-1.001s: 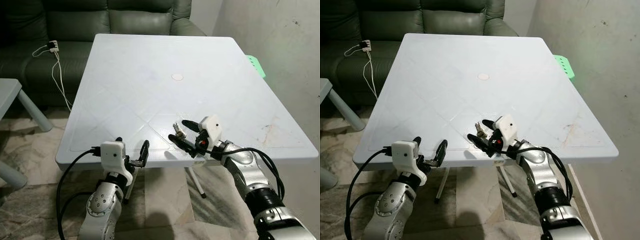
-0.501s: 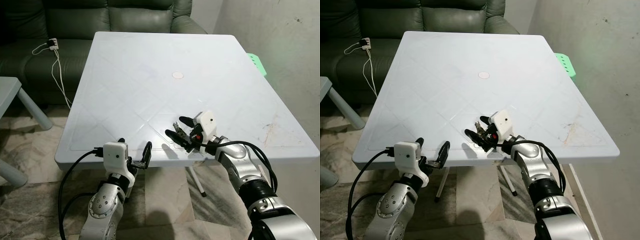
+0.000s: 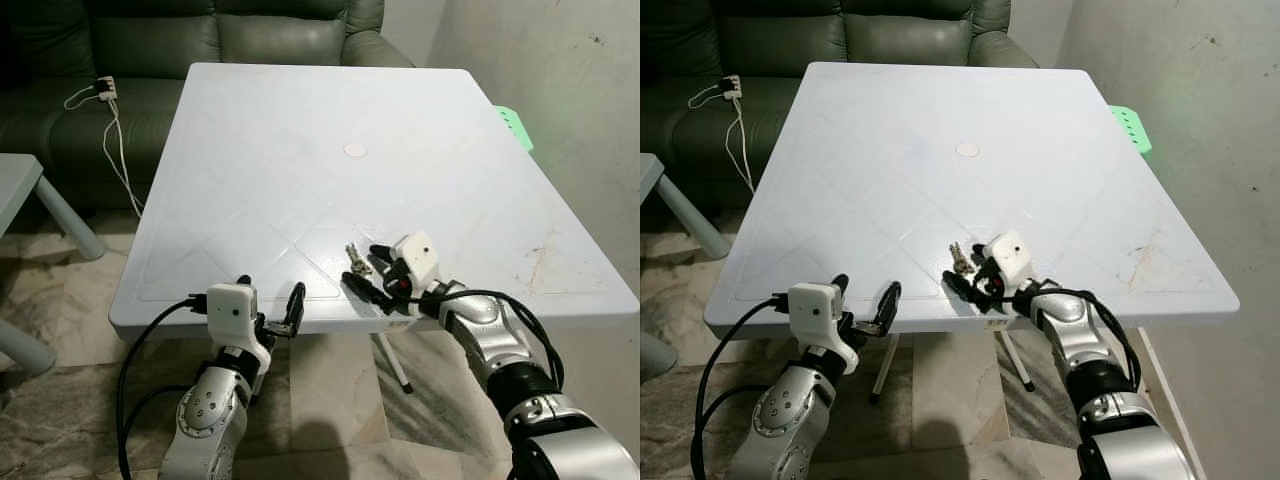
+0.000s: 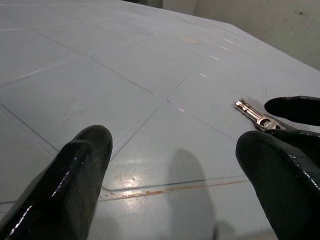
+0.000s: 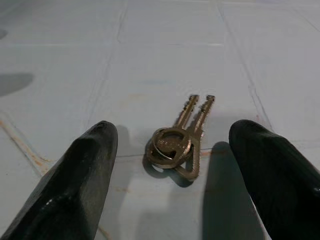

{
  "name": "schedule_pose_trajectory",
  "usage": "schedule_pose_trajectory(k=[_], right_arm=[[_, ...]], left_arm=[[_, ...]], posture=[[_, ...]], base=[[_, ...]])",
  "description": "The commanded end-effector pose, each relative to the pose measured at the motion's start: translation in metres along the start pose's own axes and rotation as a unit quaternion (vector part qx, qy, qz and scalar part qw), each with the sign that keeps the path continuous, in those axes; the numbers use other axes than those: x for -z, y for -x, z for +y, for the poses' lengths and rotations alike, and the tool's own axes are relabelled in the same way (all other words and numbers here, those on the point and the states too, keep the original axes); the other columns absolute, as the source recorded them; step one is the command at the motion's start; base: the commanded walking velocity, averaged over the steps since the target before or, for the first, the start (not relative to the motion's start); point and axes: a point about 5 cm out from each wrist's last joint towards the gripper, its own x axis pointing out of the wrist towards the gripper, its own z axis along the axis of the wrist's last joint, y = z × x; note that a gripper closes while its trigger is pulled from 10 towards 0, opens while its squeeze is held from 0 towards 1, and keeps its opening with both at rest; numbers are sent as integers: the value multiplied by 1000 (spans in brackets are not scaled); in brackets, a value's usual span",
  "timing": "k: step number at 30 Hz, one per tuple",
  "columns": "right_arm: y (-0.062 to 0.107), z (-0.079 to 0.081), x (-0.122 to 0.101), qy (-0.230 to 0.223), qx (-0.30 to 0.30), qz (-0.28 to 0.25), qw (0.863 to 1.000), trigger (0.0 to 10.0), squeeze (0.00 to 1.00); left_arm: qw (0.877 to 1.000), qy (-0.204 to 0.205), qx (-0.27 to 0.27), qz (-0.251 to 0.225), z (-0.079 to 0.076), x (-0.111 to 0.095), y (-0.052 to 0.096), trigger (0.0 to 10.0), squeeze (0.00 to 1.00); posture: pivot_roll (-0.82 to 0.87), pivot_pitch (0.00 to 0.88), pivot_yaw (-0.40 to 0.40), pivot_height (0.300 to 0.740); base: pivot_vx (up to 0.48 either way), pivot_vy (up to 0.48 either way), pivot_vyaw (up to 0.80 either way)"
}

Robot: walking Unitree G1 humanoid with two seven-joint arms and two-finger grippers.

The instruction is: Hang keys on a hook

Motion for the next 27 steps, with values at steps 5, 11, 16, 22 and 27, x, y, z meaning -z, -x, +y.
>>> schedule_pose_trajectory(k=[5,11,16,22,27], right_arm=[[1,-2,-2,11,-20,6,1000,9961,0],[0,-2,-3,5,-30,6,1000,0,0],[0,-3,-3,5,-31,7,999,0,0],[1,-4,-3,0,-31,6,1000,0,0],[1,-4,-3,2,-32,6,999,0,0]], left_arm=[[1000,3,8,4,-5,0,2,10000,0],[1000,3,3,5,-4,1,2,10000,0],[1000,6,2,5,-4,0,3,10000,0],[1000,9,-1,6,-4,1,3,10000,0],[1000,9,-2,7,-5,1,3,10000,0]], posture=[[85,120,-108,740],[87,123,-109,740],[88,127,-111,740],[89,133,-114,740],[91,134,-115,740]], base=[[0,0,0],[0,0,0],[0,0,0],[0,0,0],[0,0,0]])
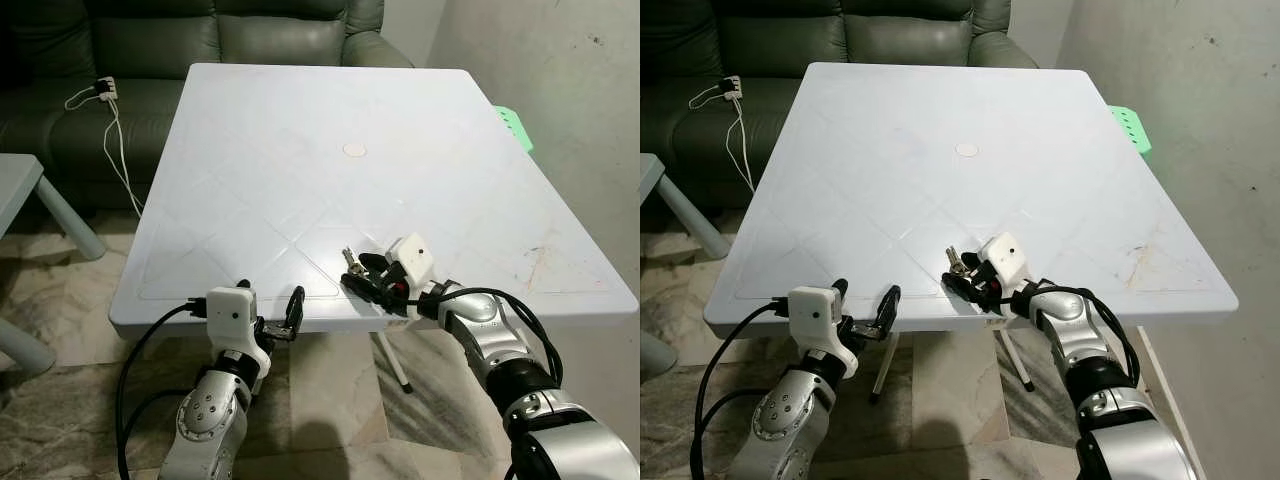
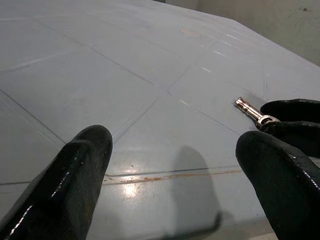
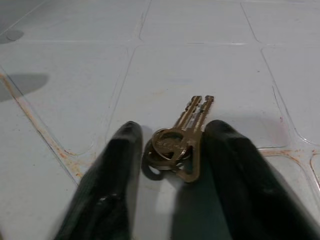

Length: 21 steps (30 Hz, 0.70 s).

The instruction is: Hang keys on a hook

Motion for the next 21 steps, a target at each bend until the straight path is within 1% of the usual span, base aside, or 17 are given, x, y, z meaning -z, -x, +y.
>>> schedule_pose_trajectory(k=[1,8,13,21], right_arm=[[2,-5,-2,4,3,2,1000,0,0],[1,-5,-5,-1,1,-6,1000,0,0],[1,-8,-7,-5,11,-15,1000,0,0],[1,-10,-8,-1,23,-14,1000,0,0]], left_arm=[[1000,4,3,-1,-4,-1,1,10000,0],[1000,5,0,0,-3,-1,1,10000,0],[1000,7,-1,1,-3,-1,1,10000,0],[1000,7,-2,1,-3,-1,1,10000,0]], posture=[[91,134,-115,740],[92,134,-116,740],[94,133,-116,740],[95,127,-116,740]], base=[[0,0,0],[0,0,0],[0,0,0],[0,0,0]])
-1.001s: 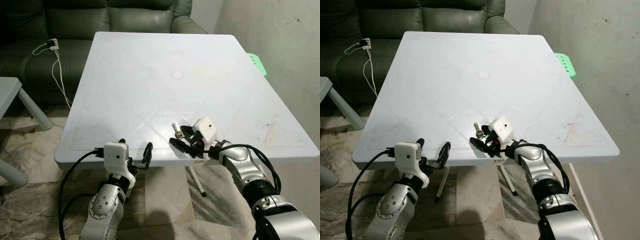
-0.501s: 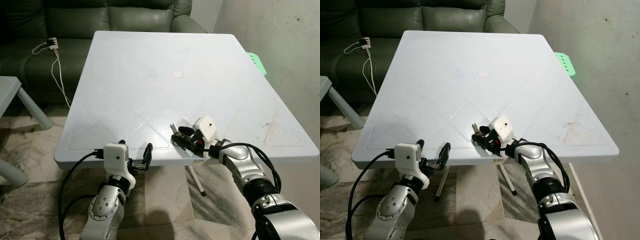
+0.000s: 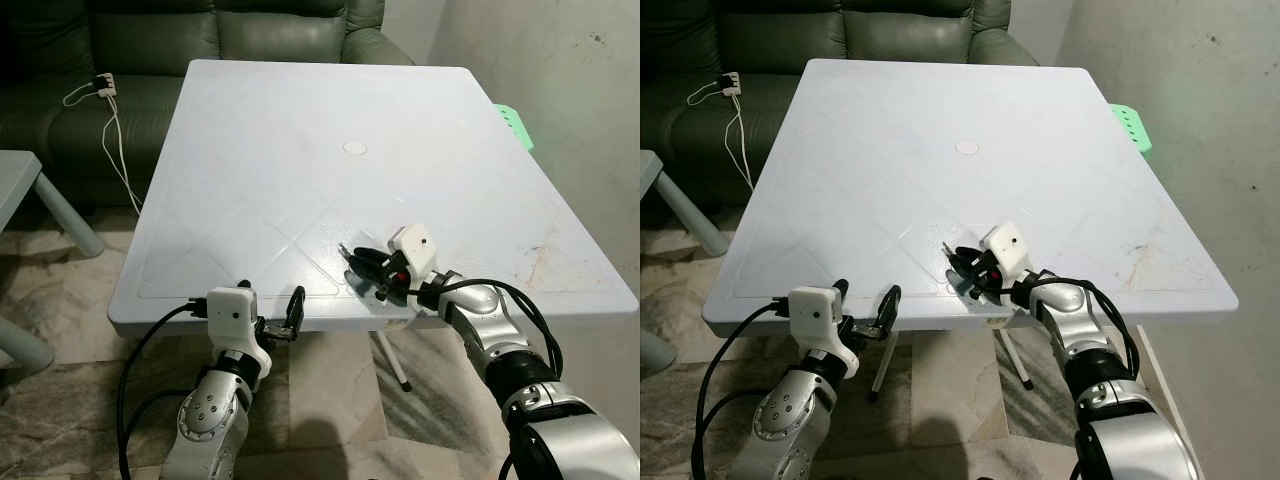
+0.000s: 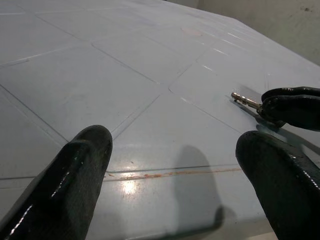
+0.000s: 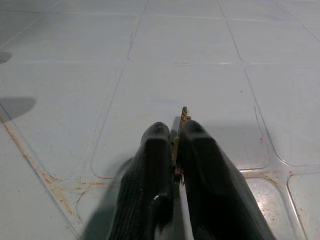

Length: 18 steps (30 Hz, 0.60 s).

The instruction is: Hang keys on a hook

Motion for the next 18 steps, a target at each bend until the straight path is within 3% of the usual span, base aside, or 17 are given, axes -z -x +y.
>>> schedule_pose_trajectory(k=[1,9,10,11,18], right_arm=[[2,-4,2,-7,9,6,1000,0,0],[1,-1,3,-10,0,7,1000,0,0],[1,-1,3,-7,-1,9,1000,510,0],[1,-1,4,-4,3,12,1000,10000,0],[-2,-2,1,-19,10,4,1000,10000,0]], left_arm=[[1000,5,0,0,-3,-1,1,10000,0],[1000,5,1,1,-3,0,1,10000,0],[1000,4,2,1,-3,0,1,10000,0],[1000,4,2,1,-4,0,1,10000,0],[1000,4,2,1,-4,0,1,10000,0]], posture=[[95,126,-116,740],[97,119,-115,740],[97,118,-115,740],[97,118,-115,740],[101,105,-116,740]], base=[[0,0,0],[0,0,0],[0,0,0],[0,0,0],[0,0,0]])
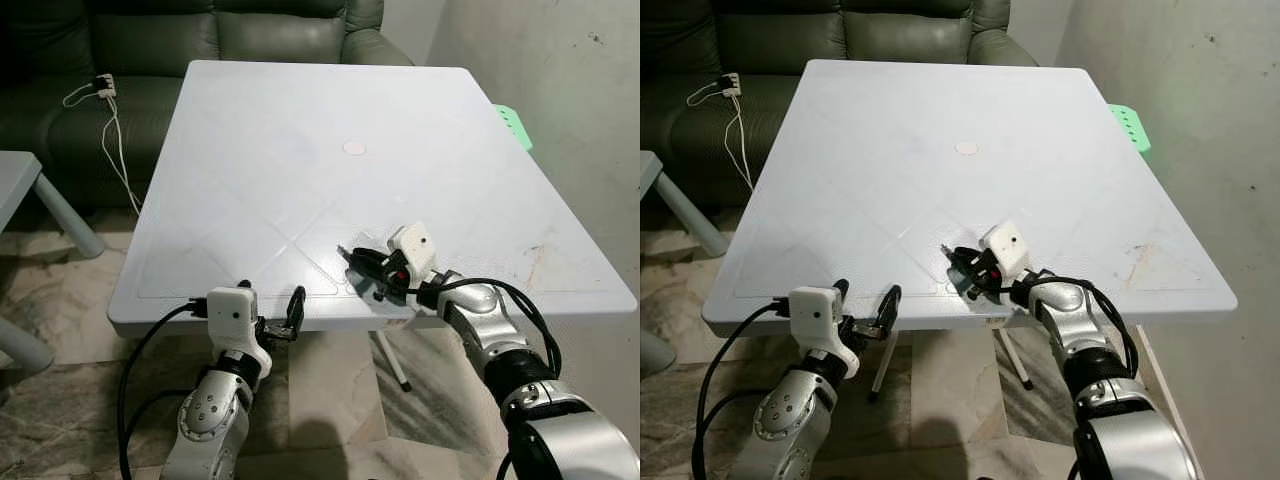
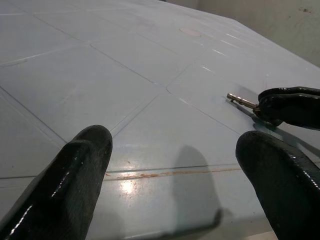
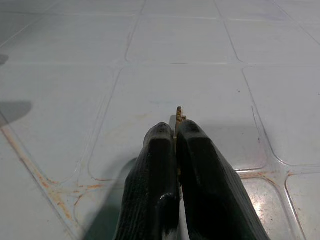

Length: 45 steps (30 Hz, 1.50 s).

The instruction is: Hang keys on a hook

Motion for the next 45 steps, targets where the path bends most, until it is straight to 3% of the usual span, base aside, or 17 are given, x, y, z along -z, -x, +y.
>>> schedule_pose_trajectory(k=[1,7,11,13,15,18,19,22,23,25,27,29,30,32,37,44,45], right_arm=[[0,-4,-1,-38,10,-13,999,9765,0],[-2,-14,-18,-157,26,-89,983,10000,0],[-2,-20,-24,-202,37,-110,972,10000,0],[-2,-27,-29,-251,55,-131,958,10000,0],[-1,-29,-30,-237,62,-126,961,10000,0],[3,-27,-31,-31,92,-76,992,10000,0],[5,-20,-33,171,86,-40,981,10000,0],[6,-13,-33,350,71,-6,934,10000,0],[7,-14,-33,376,69,1,924,10000,0],[9,-23,-37,308,103,-9,946,10000,0],[8,-27,-32,169,107,-21,979,10000,0],[8,-23,-32,226,97,-14,969,10000,0],[6,-23,-26,163,93,-17,982,10000,0],[5,-23,-23,114,100,-23,988,10000,0],[2,-6,-9,84,24,-10,996,10000,0],[14,-12,1,47,20,3,999,10000,0],[14,-12,1,45,19,3,999,10000,122]], left_arm=[[1000,3,2,2,-4,1,1,10000,0],[1000,3,1,2,-4,1,2,10000,0],[1000,4,1,2,-4,1,2,10000,0],[1000,4,0,2,-4,1,2,10000,0],[1000,4,0,2,-4,1,2,10000,0],[1000,5,-1,2,-4,0,2,10000,0],[1000,6,-1,2,-4,0,2,10000,0],[1000,6,-1,2,-4,0,2,10000,0],[1000,6,-2,2,-4,0,2,10000,0],[1000,8,-3,1,-4,0,2,10000,0],[1000,8,-5,2,-4,0,3,10000,0],[1000,8,-5,2,-3,1,3,10000,0],[1000,8,-5,2,-4,1,3,10000,0],[1000,8,-4,2,-4,0,2,10000,0],[1000,9,-4,1,-4,0,2,10000,0],[1000,9,-5,3,-4,0,2,10000,0],[1000,9,-5,3,-3,0,2,10000,0]], posture=[[103,102,-117,740],[104,102,-117,740],[102,106,-117,740],[102,107,-118,740],[102,107,-118,740],[98,114,-119,740],[98,116,-120,740],[98,122,-120,740],[100,122,-121,740],[98,127,-122,740],[99,127,-122,740],[98,129,-122,740],[97,129,-122,740],[97,130,-122,740],[94,132,-121,740],[88,131,-118,740],[88,131,-118,740]], base=[[0,0,0],[0,0,0],[0,0,0],[0,0,0],[0,0,0],[0,0,0],[0,0,0],[0,0,0],[0,0,0],[0,0,0],[0,0,0],[0,0,0],[0,0,0],[0,0,0],[0,0,0],[0,0,0],[0,0,0]])
